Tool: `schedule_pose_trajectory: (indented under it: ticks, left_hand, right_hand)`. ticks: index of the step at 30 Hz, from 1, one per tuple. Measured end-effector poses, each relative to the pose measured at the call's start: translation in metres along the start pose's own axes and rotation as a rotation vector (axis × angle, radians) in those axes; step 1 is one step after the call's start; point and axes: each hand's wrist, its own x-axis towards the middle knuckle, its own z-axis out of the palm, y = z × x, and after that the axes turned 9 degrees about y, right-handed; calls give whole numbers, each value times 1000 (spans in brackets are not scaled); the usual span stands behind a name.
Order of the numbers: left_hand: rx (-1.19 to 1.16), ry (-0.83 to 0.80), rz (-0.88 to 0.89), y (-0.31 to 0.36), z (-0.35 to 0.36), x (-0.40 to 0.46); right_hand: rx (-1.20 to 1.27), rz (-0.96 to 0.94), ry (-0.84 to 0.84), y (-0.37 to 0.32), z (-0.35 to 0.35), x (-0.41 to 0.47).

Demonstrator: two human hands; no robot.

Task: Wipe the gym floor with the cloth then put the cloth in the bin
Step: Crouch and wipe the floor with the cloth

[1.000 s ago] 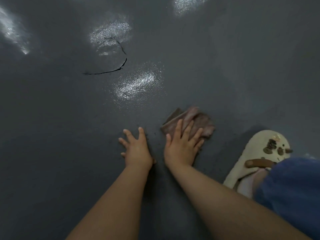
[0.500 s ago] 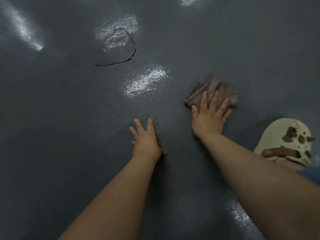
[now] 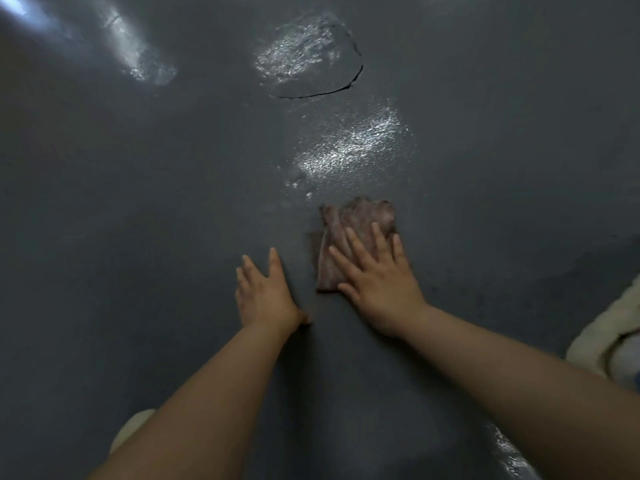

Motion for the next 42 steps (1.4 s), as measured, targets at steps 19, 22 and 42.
schedule_pose_trajectory:
  ticks: [19, 22, 42]
  left_hand:
    - [-101, -66, 40, -26, 10, 7]
    - [-119, -78, 55, -28, 10, 6]
    - [-97, -6, -98, -127, 9, -3]
  right_hand:
    - [4, -31, 24, -51, 5, 35]
    - [-5, 124, 57, -30, -6, 52]
    - [-38, -344, -37, -95, 6, 59]
